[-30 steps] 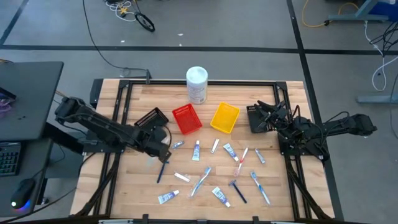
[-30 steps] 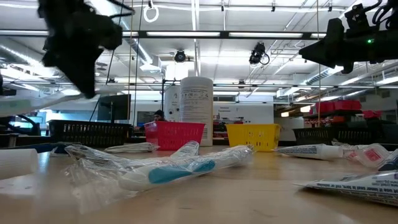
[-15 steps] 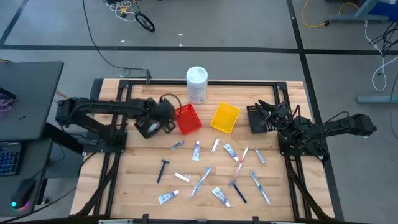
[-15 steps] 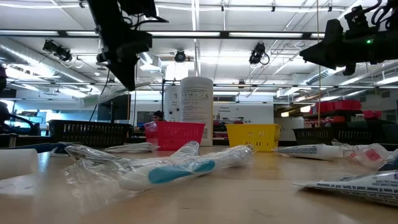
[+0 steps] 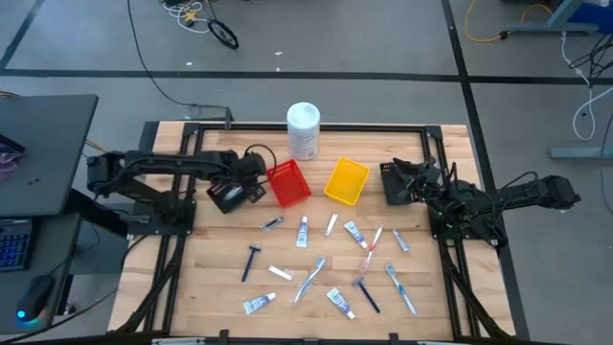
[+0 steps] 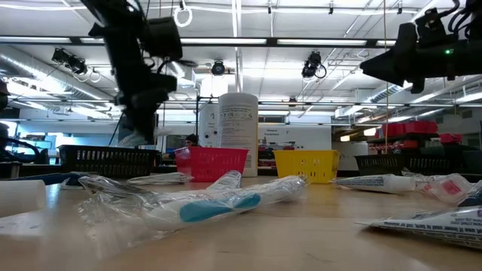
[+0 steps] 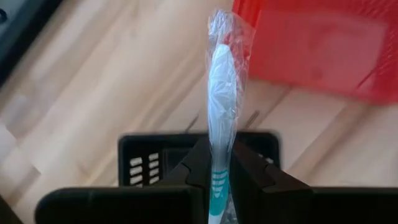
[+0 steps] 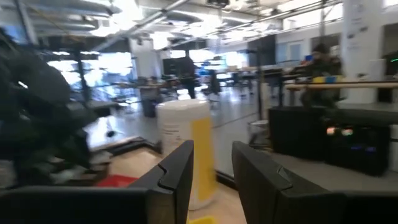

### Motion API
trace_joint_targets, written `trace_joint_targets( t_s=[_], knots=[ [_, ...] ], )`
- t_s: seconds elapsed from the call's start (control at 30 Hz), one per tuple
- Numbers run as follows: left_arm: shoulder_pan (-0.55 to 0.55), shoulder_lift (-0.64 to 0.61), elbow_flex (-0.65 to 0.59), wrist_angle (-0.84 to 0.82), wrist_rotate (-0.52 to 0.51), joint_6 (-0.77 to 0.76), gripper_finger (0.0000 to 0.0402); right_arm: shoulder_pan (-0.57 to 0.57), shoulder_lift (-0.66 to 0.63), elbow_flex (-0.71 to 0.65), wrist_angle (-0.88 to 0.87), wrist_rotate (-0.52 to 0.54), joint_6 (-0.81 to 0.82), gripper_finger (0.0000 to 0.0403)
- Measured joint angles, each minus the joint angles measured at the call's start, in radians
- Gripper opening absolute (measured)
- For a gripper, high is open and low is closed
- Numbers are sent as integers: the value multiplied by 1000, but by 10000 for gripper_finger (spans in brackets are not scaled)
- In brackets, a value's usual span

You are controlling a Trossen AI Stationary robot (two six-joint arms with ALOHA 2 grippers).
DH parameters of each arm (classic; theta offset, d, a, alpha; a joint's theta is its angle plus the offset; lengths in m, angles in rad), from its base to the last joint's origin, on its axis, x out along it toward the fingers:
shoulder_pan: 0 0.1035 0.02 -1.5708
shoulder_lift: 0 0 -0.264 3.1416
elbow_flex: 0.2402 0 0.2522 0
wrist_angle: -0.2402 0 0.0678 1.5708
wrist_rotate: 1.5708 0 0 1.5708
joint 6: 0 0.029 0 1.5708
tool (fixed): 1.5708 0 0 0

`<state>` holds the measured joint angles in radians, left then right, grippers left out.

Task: Pick & Place Travel size toiletries
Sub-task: Put the green toothbrush into the left black basket, then put the top left silver nail clipper into the red basket

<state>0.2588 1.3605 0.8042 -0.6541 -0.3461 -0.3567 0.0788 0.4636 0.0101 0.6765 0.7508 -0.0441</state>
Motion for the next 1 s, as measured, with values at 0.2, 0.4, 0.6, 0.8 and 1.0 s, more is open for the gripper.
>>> trace_joint_targets(
  t_s=[0.2,0.4,0.6,0.8,1.0],
  knots=[
    [26,0,-86,91,-3,-5,42,-1,26,0,2,-111,67,119],
    [42,-3,-133,153,35,-18,45,-1,107,0,63,-244,153,119],
    [45,0,-139,148,32,-47,92,-1,235,12,74,-391,213,119],
    [45,0,-138,150,25,-49,156,9,422,114,64,-494,248,119],
    [38,0,-86,36,57,-50,189,22,612,196,67,-456,219,124]
  ],
)
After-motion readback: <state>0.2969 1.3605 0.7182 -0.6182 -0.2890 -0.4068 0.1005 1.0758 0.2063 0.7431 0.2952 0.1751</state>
